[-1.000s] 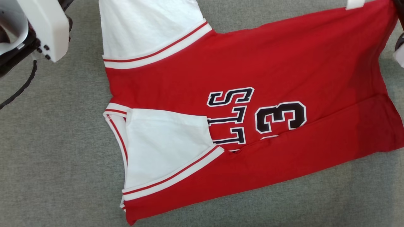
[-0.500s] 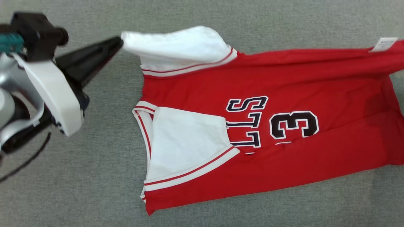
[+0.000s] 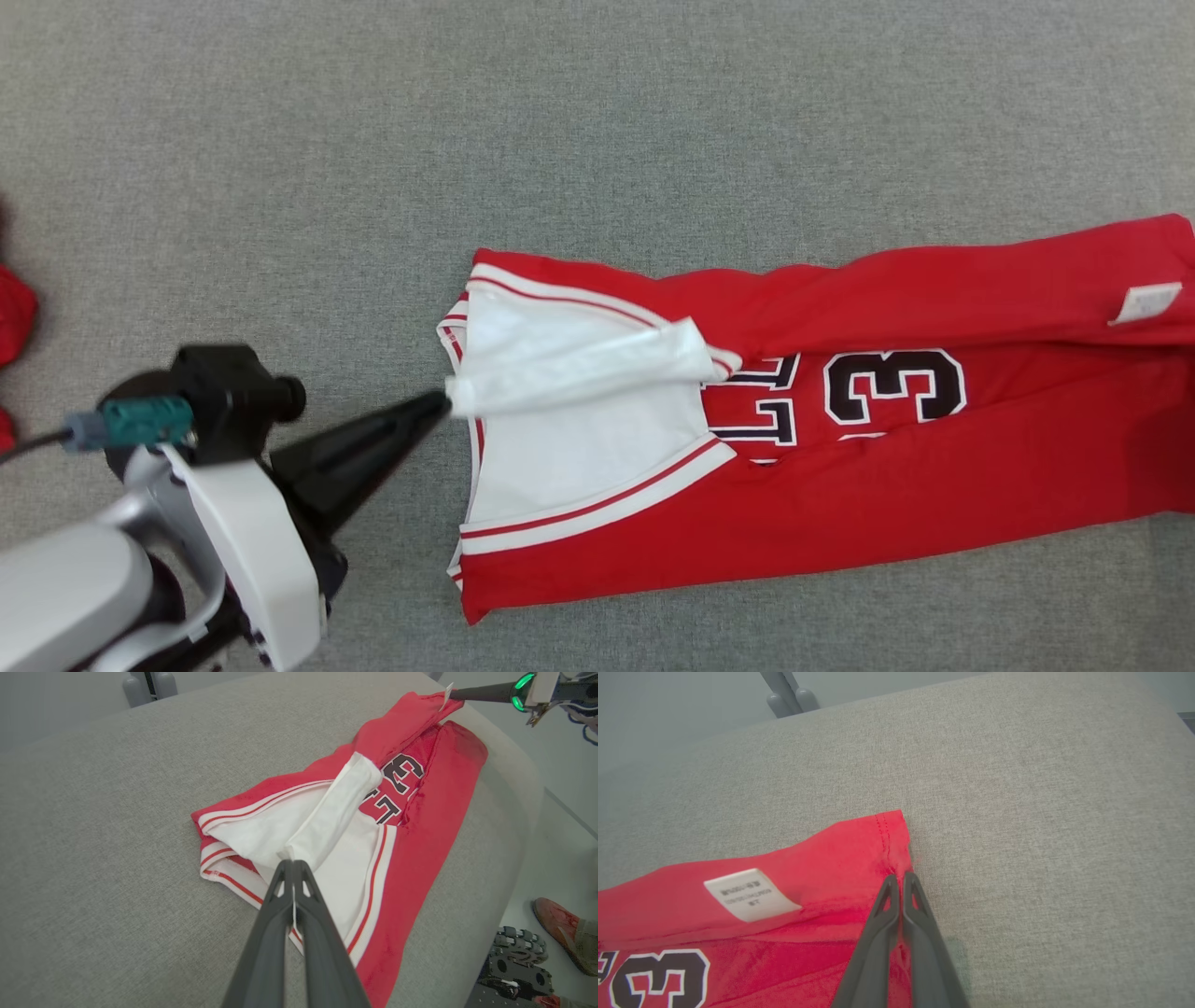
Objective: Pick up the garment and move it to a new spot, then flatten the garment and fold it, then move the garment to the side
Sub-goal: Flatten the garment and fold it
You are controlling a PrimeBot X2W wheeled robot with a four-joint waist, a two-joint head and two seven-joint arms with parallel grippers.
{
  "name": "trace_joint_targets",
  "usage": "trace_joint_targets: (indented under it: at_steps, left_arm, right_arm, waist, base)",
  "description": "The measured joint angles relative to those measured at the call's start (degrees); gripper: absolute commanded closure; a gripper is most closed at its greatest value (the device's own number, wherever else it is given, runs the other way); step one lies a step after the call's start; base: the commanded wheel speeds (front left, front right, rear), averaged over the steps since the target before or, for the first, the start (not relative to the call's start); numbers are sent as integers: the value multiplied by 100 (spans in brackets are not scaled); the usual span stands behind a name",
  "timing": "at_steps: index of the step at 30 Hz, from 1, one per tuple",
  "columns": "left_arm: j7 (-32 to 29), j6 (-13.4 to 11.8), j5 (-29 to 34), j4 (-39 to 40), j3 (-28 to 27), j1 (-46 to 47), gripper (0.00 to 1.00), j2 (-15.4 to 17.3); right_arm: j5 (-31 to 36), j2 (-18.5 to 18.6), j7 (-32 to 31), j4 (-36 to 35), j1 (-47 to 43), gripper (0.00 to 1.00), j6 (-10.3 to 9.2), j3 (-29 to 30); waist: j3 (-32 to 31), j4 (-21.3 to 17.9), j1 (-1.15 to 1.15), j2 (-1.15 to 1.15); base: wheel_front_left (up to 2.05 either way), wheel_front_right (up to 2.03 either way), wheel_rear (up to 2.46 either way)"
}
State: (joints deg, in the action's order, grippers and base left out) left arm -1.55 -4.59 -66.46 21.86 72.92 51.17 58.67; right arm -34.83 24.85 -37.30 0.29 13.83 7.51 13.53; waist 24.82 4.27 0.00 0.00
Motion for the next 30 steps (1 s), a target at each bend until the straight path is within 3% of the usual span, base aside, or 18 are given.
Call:
trace_joint_targets:
  at_steps: [9,23,24,25,26,27,30]
  left_arm:
    - [-15,-101,133,176,44,-884,100,-153]
    - [63,-62,511,-364,34,-1122,100,-552]
    - [118,-82,508,-399,12,-1148,100,-588]
    - [180,-110,480,-433,-13,-1193,86,-626]
    - [231,-154,464,-464,-23,-1227,55,-664]
    - [290,-199,431,-497,-52,-1250,0,-700]
    - [522,-380,301,-566,-162,-1378,0,-808]
  right_arm:
    - [330,-46,43,-283,-445,100,0,8]
    - [951,-153,219,70,-190,100,0,-66]
    - [939,-207,259,104,-177,76,0,-34]
    - [914,-258,289,133,-176,25,0,-13]
    - [882,-309,312,156,-176,0,0,12]
    - [848,-356,332,176,-177,0,0,36]
    - [824,-420,405,198,-221,0,0,158]
  waist:
    - [26,0,0,0]
    - [353,113,0,0]
    - [331,117,0,0]
    - [305,119,0,0]
    - [274,120,0,0]
    - [239,118,0,0]
    - [108,112,0,0]
  base:
    - [0,0,0]
    - [0,0,0]
    - [0,0,0]
    - [0,0,0]
    - [0,0,0]
    - [0,0,0]
    - [0,0,0]
